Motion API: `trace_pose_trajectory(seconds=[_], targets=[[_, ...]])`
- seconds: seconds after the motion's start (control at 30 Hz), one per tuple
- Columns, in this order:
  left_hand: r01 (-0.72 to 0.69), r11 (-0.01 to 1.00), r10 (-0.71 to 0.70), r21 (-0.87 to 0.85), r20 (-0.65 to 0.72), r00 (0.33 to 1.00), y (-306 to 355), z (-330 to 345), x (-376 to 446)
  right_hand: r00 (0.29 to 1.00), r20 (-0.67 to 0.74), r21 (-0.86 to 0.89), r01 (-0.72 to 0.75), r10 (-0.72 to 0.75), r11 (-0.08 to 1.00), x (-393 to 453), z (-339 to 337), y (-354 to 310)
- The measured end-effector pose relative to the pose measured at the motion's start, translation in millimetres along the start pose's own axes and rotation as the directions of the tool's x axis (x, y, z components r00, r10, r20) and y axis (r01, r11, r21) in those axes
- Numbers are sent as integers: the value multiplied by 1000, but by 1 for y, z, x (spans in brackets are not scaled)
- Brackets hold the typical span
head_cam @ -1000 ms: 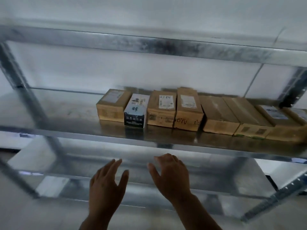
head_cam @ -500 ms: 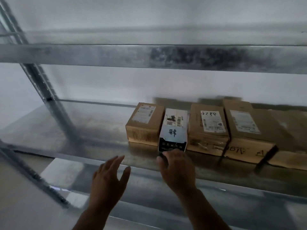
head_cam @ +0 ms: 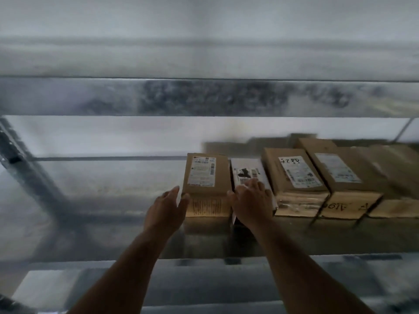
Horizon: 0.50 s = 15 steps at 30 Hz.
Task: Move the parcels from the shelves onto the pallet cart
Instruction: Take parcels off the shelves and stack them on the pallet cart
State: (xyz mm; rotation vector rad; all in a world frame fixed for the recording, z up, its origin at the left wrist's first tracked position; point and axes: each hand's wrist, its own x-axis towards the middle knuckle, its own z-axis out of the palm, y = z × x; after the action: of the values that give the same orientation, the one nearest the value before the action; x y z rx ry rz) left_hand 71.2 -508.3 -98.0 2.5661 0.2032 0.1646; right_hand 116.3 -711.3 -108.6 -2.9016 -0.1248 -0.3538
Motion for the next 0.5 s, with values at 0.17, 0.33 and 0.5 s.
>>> trace_pose_trajectory(seconds=[0.17, 0.33, 0.5], targets=[[-20, 954, 58, -300, 118, 991, -17, -7, 28, 999, 7, 43, -55, 54, 998, -5, 14, -35], [27, 951, -38, -308, -31, 999, -57, -25, 34, 993, -14, 209, -108, 113, 972, -10, 29, -80], [118, 892, -50, -437, 164, 985, -79, -37, 30, 885, 370, 649, -465, 284, 603, -7, 34, -92]])
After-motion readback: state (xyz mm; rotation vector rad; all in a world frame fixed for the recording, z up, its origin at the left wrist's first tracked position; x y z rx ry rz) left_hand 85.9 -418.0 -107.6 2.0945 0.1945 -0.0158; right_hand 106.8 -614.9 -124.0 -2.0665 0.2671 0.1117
